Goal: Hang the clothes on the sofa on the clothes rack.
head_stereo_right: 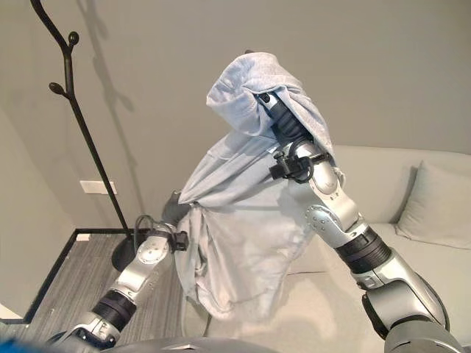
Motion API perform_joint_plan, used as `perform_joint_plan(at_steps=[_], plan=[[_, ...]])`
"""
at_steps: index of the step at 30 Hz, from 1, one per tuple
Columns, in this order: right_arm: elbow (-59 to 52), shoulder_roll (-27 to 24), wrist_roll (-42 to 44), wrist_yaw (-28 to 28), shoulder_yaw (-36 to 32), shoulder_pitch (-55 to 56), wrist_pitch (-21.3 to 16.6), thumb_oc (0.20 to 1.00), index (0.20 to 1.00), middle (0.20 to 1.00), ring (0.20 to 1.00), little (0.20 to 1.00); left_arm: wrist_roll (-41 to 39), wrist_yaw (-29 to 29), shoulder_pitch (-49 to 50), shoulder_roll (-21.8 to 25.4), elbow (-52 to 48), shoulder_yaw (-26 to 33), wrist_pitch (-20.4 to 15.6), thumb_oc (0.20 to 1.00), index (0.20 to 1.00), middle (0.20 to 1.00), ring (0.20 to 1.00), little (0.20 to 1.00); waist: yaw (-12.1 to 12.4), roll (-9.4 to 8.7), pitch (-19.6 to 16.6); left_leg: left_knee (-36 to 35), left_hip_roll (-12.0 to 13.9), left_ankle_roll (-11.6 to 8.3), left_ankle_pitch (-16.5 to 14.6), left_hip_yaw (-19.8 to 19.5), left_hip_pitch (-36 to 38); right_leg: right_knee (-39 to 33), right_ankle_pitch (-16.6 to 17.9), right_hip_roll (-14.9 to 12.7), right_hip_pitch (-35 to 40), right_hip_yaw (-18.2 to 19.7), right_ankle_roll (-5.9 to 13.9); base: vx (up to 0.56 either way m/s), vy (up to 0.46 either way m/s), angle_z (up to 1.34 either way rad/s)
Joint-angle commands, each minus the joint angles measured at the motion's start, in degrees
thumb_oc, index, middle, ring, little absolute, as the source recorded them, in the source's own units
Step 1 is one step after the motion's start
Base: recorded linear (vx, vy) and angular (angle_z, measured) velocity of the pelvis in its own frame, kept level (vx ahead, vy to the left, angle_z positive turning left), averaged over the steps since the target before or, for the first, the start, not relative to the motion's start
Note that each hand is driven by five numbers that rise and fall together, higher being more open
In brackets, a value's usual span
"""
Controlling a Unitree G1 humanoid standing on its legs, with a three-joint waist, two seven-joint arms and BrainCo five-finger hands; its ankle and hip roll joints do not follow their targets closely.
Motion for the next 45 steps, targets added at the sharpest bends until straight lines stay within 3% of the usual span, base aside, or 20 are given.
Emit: perform_joint_plan(at_steps=[1, 6, 7, 10, 15, 18, 21, 23, 27, 29, 31, 33, 36, 37, 38, 39, 40, 41, 43, 45], plan=[[0.55, 3.86, 2.63, 3.75, -10.6, -5.08, -4.78, 0.2, 0.2, 0.2, 0.2, 0.2, 7.99, 5.78, -5.23, 1.48, 5.68, 2.34, -1.57, 0.2, 0.2, 0.2, 0.2, 0.2, 2.2, -0.11, -1.21, 3.55, 0.46, -1.57, 0.23, -1.67, -4.83, 5.04, -5.42, 1.62, -2.13, -1.7, -3.34, -0.04, -0.041, 0.02], [-1.33, -1.63, 1.47, 7.59, -12.91, 0.99, -3.12, 0.2, 0.2, 0.2, 0.2, 0.2, 13.33, 7.18, -1.41, 3.45, 3.18, 7.77, -1.85, 0.2, 0.2, 0.2, 0.2, 0.2, 2.16, -0.25, -1.42, 3.65, 1.62, -2.33, 1.2, -1.82, -5.25, 4.93, -5.61, 2.55, -2.24, -1.78, -3.64, -0.05, -0.045, -0.01], [-1.22, -6.64, 0.55, 9.42, -15.07, 6.08, -2.02, 0.2, 0.2, 0.2, 0.2, 0.2, 17.83, 7.99, 1.88, 5.64, 0.62, 11.42, -1.66, 0.2, 0.2, 0.2, 0.2, 0.2, 2.13, -0.48, -1.23, 3.64, 2.54, -2.82, 2.11, -2.0, -5.72, 4.8, -5.66, 3.44, -2.35, -1.64, -3.94, -0.07, -0.072, -0.03], [0.14, -8.2, 0.72, 10.89, -19.67, 11.52, -1.54, 0.2, 0.2, 0.2, 0.2, 0.2, 22.97, 8.8, 5.26, 8.4, -1.8, 15.83, -1.94, 0.2, 0.2, 0.2, 0.2, 0.2, 2.32, -0.6, -0.9, 3.41, 3.59, -3.21, 2.99, -2.64, -6.26, 4.49, -5.71, 4.34, -2.61, -1.55, -4.2, -0.06, -0.074, 0.01], [2.15, -0.83, 1.25, 11.55, -26.34, 19.98, -1.57, 0.2, 0.2, 0.2, 0.2, 0.2, 28.29, 10.65, 10.4, 11.12, -6.59, 24.4, -1.77, 0.2, 0.2, 0.2, 0.2, 0.2, 3.44, -0.4, -0.33, 3.57, 4.45, -3.53, 3.43, -3.11, -7.12, 3.98, -5.57, 5.22, -2.72, -1.86, -4.5, -0.03, -0.05, -0.06], [2.96, 5.05, 1.66, 11.85, -27.91, 23.05, -2.03, 0.2, 0.2, 0.2, 0.2, 0.2, 30.67, 11.92, 10.81, 11.74, -8.61, 25.86, -1.83, 0.2, 0.2, 0.2, 0.2, 0.2, 4.03, -0.69, 0.81, 7.49, 4.42, -3.58, 2.97, -3.6, -9.25, 4.09, -5.41, 5.0, -2.54, -2.46, -4.7, -0.04, -0.026, 0.1], [3.8, 8.85, 1.77, 11.41, -28.4, 25.04, -2.41, 0.2, 0.2, 0.2, 0.2, 0.2, 33.17, 12.46, 10.49, 12.12, -9.37, 25.27, -1.83, 0.2, 0.2, 0.2, 0.2, 0.2, 3.93, -0.71, 1.92, 10.03, 5.2, -3.93, 3.05, -3.21, -10.53, 4.19, -5.3, 4.78, -2.51, -2.97, -4.92, -0.03, 0.002, 0.21], [4.1, 13.42, 1.75, 10.59, -27.77, 27.76, -2.61, 0.2, 0.2, 0.2, 0.2, 0.2, 34.93, 11.41, 10.58, 11.72, -10.23, 22.66, -2.51, 0.2, 0.2, 0.2, 0.2, 0.2, 3.36, -0.5, 2.23, 11.47, 6.42, -3.66, 0.96, -2.66, -9.23, 4.54, -5.21, 4.04, -2.12, -3.47, -4.55, 0.04, 0.073, 0.19], [3.8, 15.48, 1.54, 9.92, -26.74, 29.28, -2.36, 0.2, 0.2, 0.2, 0.2, 0.2, 33.51, 10.21, 9.5, 10.78, -10.45, 18.79, -3.27, 0.2, 0.2, 0.2, 0.2, 0.2, 2.7, -0.78, 2.78, 13.06, 8.07, -3.35, -0.55, -2.94, -8.04, 5.86, -5.01, 2.8, -2.55, -3.18, -4.06, 0.02, 0.107, 0.05], [3.6, 15.68, 1.28, 8.91, -24.98, 29.56, -2.44, 0.2, 0.2, 0.2, 0.2, 0.2, 32.84, 9.84, 6.91, 10.48, -10.52, 14.13, -4.01, 0.2, 0.2, 0.2, 0.2, 0.2, 1.47, -1.06, 4.29, 15.15, 11.24, -2.95, -1.66, -3.9, -5.66, 7.88, -5.01, 0.23, -4.17, -3.56, -3.27, -0.02, 0.231, -0.04], [3.42, 15.81, 1.19, 8.55, -24.87, 29.84, -2.56, 0.2, 0.2, 0.2, 0.2, 0.2, 32.79, 9.93, 5.79, 10.51, -10.54, 12.58, -4.4, 0.2, 0.2, 0.2, 0.2, 0.2, 1.01, -1.08, 4.79, 15.31, 12.4, -2.79, -1.28, -4.44, -4.81, 8.33, -4.84, -0.8, -4.91, -3.89, -2.83, -0.02, 0.262, 0.05], [3.52, 15.68, -1.1, 6.9, -24.16, 32.32, -2.27, 0.2, 0.2, 0.2, 0.2, 0.2, 32.75, 10.22, 3.07, 10.97, -10.52, 9.4, -4.9, 0.2, 0.2, 0.2, 0.2, 0.2, -0.2, -0.71, 5.62, 15.08, 15.67, -3.53, 0.97, -6.52, -3.1, 8.64, -4.25, -3.77, -5.86, -4.69, -1.18, 0.0, 0.418, 0.19], [4.08, 14.98, -5.19, 4.36, -23.92, 33.88, -1.68, 0.2, 0.2, 0.2, 0.2, 0.2, 32.39, 11.18, 0.51, 11.43, -9.96, 7.66, -5.44, 0.2, 0.2, 0.2, 0.2, 0.2, -0.42, -0.03, 6.42, 14.31, 17.17, -5.35, 2.81, -9.52, -4.3, 7.99, -3.61, -5.85, -5.8, -5.26, 0.4, 0.02, 0.409, 0.35], [4.13, 15.04, -7.17, 3.74, -23.16, 34.66, -0.83, 0.2, 0.2, 0.2, 0.2, 0.2, 32.87, 11.72, -0.51, 11.9, -10.61, 6.25, -5.8, 0.2, 0.2, 0.2, 0.2, 0.2, -0.37, 0.66, 6.9, 15.15, 16.26, -6.35, 0.97, -13.75, -6.14, 7.27, -2.43, -7.94, -6.18, -4.39, 1.76, 0.04, 0.458, 0.51], [4.12, 15.04, -7.18, 3.73, -23.17, 34.67, -0.82, 0.2, 0.2, 0.2, 0.2, 0.2, 32.87, 11.74, -0.52, 11.9, -10.6, 6.23, -5.81, 0.2, 0.2, 0.2, 0.2, 0.2, -0.5, 0.67, 6.84, 15.34, 16.23, -6.33, 0.89, -13.96, -6.41, 7.24, -2.42, -7.95, -6.18, -4.52, 1.78, 0.07, 0.402, 0.45], [4.41, 15.16, -7.53, 3.72, -22.79, 34.94, -0.67, 0.2, 0.2, 0.2, 0.2, 0.2, 33.35, 11.65, -0.9, 11.76, -11.0, 5.47, -6.04, 0.2, 0.2, 0.2, 0.2, 0.2, -0.61, 1.02, 6.79, 15.61, 15.38, -6.77, -1.76, -14.74, -6.87, 6.75, -1.72, -8.96, -5.85, -4.39, 2.39, 0.1, 0.505, 0.31], [5.07, 16.0, -8.81, 3.64, -23.11, 36.11, -0.36, 0.2, 0.2, 0.2, 0.2, 0.2, 34.0, 11.21, -2.17, 12.14, -11.39, 3.54, -7.02, 0.2, 0.2, 0.2, 0.2, 0.2, -1.87, 1.75, 6.96, 17.8, 13.06, -7.16, -9.99, -13.4, -9.31, 5.38, 0.46, -12.72, -5.19, -5.06, 3.94, 0.14, 0.725, 0.41], [5.93, 17.02, -9.67, 3.2, -23.31, 36.75, -0.29, 0.2, 0.2, 0.2, 0.2, 0.2, 34.33, 10.98, -2.68, 12.89, -11.74, 2.71, -7.43, 0.2, 0.2, 0.2, 0.2, 0.2, -1.97, 1.68, 6.86, 19.14, 11.44, -6.9, -13.1, -12.58, -10.52, 4.69, 2.79, -15.06, -5.18, -5.38, 4.95, 0.09, 0.745, 0.54], [7.27, 20.03, -10.32, 2.23, -22.85, 36.3, 0.01, 0.2, 0.2, 0.2, 0.2, 0.2, 35.36, 11.3, -3.79, 14.75, -12.34, 1.84, -7.81, 0.2, 0.2, 0.2, 0.2, 0.2, -1.89, 0.95, 6.97, 19.89, 7.8, -5.31, -15.42, -11.53, -12.29, 5.0, 9.69, -18.65, -7.25, -5.45, 6.32, 0.03, 0.51, 0.58], [7.62, 21.94, -10.7, 2.19, -20.78, 34.92, -0.04, 0.2, 0.2, 0.2, 0.2, 0.2, 36.48, 12.74, -5.77, 17.11, -12.27, 0.94, -7.89, 0.2, 0.2, 0.2, 0.2, 0.2, -1.63, 0.2, 7.72, 19.1, 4.65, -3.55, -15.06, -10.48, -13.56, 6.03, 17.38, -22.02, -10.39, -6.25, 6.59, -0.04, 0.416, 0.28]])
